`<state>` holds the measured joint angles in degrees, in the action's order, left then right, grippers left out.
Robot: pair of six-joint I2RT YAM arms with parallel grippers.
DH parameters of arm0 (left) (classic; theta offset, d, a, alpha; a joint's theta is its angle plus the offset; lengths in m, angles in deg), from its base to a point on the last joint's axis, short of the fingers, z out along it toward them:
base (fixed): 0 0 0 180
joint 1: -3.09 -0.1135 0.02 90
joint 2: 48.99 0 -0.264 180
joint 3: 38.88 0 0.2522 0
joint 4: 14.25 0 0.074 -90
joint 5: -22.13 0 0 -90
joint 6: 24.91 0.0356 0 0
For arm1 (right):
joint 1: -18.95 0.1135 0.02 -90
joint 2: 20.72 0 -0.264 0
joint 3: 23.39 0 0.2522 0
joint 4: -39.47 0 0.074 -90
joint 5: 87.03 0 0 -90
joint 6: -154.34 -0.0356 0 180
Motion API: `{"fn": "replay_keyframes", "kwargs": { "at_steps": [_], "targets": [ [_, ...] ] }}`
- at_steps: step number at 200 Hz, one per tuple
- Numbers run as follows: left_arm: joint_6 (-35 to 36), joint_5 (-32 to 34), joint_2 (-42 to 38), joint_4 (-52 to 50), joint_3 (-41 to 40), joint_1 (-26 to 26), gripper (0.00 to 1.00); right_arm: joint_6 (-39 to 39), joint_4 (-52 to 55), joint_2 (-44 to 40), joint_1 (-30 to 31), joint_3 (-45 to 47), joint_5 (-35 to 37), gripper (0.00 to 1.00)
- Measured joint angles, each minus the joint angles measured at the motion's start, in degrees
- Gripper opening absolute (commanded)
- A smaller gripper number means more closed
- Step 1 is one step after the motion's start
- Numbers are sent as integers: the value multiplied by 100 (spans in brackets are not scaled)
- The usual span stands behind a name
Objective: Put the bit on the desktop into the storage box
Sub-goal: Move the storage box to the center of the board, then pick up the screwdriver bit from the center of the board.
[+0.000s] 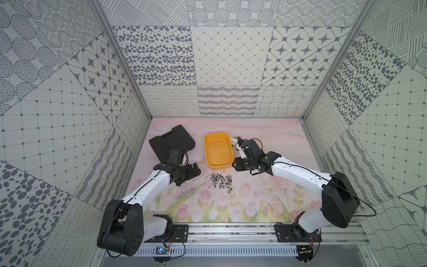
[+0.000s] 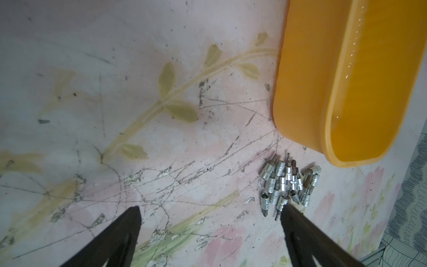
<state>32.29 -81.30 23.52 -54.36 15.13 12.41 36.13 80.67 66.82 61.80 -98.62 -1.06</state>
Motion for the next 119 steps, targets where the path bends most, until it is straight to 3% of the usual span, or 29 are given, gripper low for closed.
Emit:
{"fn": "replay_keyframes", "kwargs": {
  "at_steps": [62, 119],
  "targets": [
    [-186, -184, 295, 234, -155, 35, 99, -446, 555, 37, 942, 105, 114, 50],
    [-205, -186, 339, 304, -157, 39, 99, -656, 660, 743, 1379, 111, 203, 49]
  ]
}}
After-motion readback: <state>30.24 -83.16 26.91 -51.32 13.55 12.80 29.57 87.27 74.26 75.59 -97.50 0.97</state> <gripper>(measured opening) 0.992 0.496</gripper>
